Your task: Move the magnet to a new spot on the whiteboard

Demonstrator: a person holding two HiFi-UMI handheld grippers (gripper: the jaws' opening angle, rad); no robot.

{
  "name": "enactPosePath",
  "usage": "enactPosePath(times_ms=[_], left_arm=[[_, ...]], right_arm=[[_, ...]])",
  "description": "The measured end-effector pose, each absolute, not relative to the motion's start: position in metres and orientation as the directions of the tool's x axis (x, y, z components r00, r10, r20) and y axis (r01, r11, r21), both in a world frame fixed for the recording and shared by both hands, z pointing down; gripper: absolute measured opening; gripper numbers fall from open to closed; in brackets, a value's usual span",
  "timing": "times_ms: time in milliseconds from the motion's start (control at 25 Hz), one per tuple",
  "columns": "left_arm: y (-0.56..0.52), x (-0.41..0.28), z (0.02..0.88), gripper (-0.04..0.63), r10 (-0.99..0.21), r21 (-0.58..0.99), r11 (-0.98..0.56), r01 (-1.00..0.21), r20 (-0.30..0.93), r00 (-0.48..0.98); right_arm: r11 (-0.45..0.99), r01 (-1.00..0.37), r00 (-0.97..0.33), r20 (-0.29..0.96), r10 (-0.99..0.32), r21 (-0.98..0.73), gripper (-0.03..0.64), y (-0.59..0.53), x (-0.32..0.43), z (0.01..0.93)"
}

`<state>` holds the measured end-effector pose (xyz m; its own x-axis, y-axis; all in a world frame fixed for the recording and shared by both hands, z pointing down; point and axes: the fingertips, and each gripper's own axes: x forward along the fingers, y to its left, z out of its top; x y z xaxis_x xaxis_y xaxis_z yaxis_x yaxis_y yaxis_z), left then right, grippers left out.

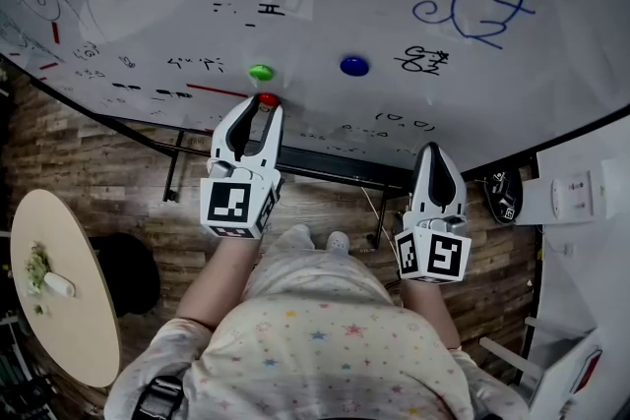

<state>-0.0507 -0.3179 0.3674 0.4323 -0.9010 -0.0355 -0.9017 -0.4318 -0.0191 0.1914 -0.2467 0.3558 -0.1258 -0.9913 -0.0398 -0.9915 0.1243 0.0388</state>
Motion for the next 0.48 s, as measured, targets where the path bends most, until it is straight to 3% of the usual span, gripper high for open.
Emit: enactPosePath(times_ms=[480], left_arm=[[-0.3181,-0.0495,0.3676,0.120,-0.902,-0.029,-0.428,-0.903,-0.041,0.429]], right_arm=[[0.134,-0.990,-0.135,-0.037,-0.990,0.040,0.000,-0.2500,0.1912,0.3551]])
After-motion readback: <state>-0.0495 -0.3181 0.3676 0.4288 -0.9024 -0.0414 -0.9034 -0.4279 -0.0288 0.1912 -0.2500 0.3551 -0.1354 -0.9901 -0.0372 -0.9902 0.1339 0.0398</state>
